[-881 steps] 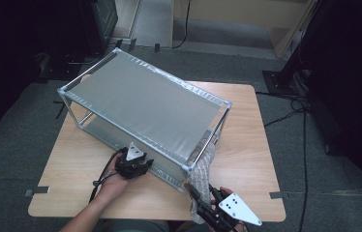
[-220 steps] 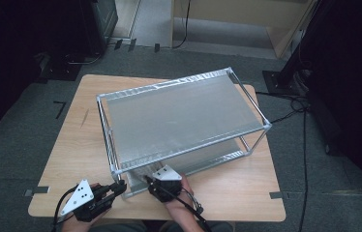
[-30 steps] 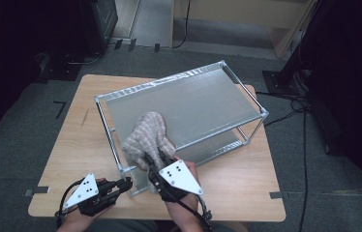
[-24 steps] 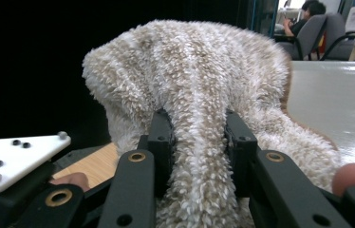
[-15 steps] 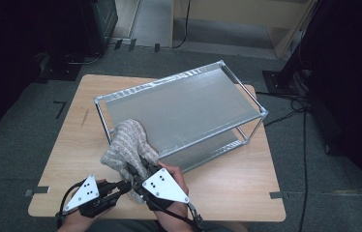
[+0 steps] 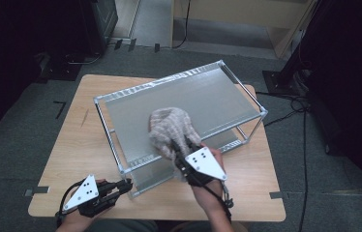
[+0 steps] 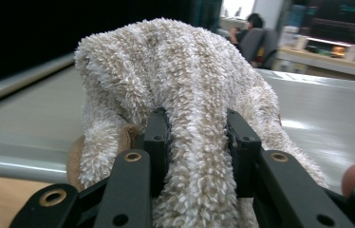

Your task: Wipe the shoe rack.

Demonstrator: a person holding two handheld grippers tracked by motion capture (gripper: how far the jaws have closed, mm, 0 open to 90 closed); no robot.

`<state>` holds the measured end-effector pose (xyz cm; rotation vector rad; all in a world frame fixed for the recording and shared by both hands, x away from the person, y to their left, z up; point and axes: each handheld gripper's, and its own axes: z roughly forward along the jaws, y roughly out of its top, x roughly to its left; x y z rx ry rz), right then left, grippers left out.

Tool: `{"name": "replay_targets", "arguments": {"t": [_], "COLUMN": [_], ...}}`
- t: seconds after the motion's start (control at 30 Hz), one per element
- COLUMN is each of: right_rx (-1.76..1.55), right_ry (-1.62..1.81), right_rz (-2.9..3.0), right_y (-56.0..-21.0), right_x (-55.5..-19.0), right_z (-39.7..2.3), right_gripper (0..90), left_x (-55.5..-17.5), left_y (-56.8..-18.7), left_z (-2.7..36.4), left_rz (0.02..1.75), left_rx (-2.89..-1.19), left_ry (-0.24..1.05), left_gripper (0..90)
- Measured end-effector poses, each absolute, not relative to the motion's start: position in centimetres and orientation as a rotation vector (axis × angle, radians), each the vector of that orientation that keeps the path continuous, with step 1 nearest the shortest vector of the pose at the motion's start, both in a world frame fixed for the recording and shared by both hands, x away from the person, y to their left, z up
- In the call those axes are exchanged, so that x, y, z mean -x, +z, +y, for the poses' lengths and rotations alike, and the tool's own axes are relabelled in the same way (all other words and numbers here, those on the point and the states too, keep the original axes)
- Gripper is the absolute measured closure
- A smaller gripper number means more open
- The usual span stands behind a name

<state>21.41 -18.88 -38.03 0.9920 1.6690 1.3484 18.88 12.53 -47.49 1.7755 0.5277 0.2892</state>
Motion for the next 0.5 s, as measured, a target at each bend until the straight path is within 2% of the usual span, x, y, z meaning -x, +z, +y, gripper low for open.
{"name": "replay_targets", "arguments": {"t": [0.27, 0.5], "right_rx": [-1.118, -1.221], "right_ry": [1.267, 1.19], "right_rz": [1.563, 1.491], "right_y": [-38.1, -37.9], "right_x": [-24.2, -25.8], "right_z": [-25.3, -29.1], "right_gripper": [66.7, 66.0], "left_x": [-18.9, -19.1], "left_y": [-47.5, -47.6], "left_z": [12.6, 12.7], "left_rz": [0.522, 0.518], "left_rx": [-1.776, -1.769], "left_ry": [0.281, 0.26], "left_gripper": [81.3, 81.1]}}
